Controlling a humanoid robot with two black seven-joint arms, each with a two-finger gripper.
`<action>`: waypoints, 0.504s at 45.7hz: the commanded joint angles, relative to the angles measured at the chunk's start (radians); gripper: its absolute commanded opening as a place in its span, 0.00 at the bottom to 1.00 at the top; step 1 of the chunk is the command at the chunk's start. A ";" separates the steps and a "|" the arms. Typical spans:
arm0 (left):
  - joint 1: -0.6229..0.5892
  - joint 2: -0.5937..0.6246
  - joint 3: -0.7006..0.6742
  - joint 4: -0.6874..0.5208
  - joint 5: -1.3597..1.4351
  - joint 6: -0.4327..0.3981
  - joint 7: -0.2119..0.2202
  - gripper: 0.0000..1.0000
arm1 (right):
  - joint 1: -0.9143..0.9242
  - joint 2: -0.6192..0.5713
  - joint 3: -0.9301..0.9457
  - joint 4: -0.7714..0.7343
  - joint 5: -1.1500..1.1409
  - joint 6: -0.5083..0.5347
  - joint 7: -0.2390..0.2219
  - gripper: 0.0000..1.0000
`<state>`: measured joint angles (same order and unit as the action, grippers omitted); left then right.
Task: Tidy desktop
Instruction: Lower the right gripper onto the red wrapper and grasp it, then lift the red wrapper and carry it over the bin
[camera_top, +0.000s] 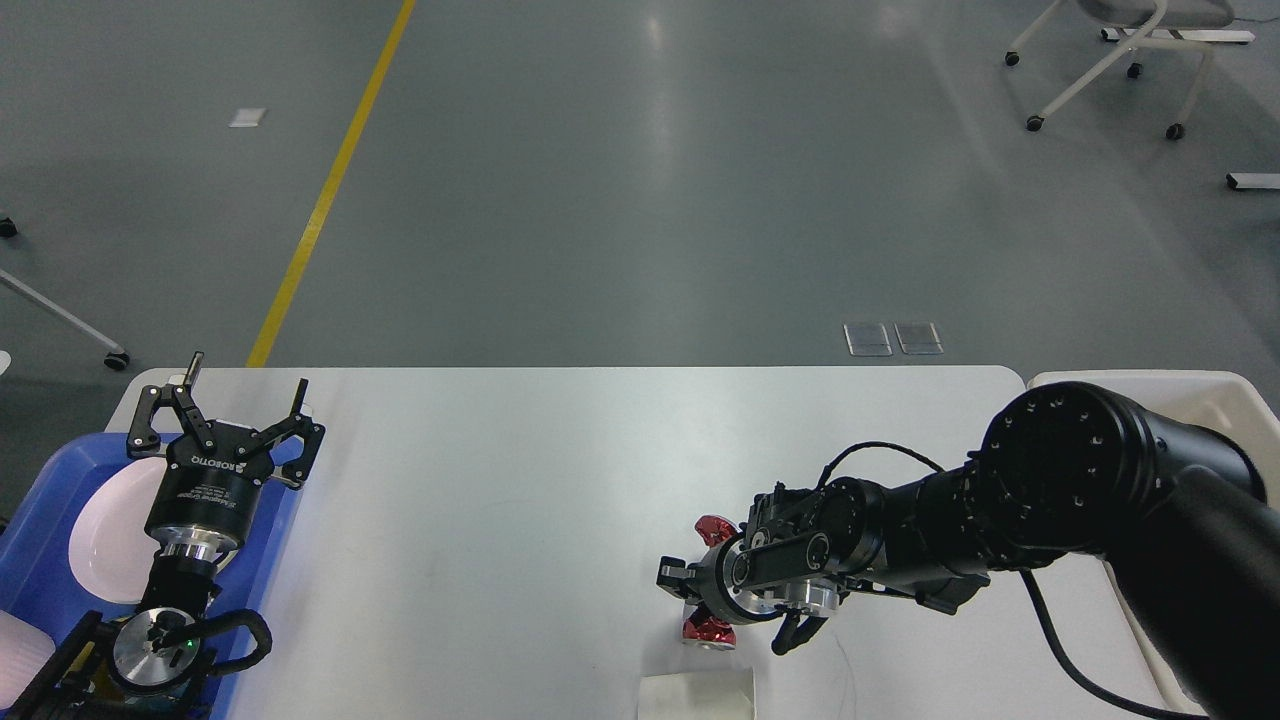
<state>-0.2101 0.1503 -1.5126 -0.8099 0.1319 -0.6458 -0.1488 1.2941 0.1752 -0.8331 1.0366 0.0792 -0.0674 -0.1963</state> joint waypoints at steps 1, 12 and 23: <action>0.000 0.000 0.000 0.000 0.000 0.000 0.000 0.96 | 0.024 -0.013 -0.003 0.013 -0.004 0.006 0.000 0.00; 0.000 0.000 0.000 0.000 0.000 0.000 0.000 0.96 | 0.266 -0.131 -0.089 0.281 -0.004 0.066 0.000 0.00; 0.000 0.000 0.000 0.000 0.000 0.000 0.000 0.96 | 0.597 -0.279 -0.190 0.476 -0.002 0.285 -0.002 0.00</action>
<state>-0.2101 0.1503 -1.5126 -0.8099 0.1319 -0.6458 -0.1488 1.7397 -0.0238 -0.9864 1.4334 0.0755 0.0985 -0.1977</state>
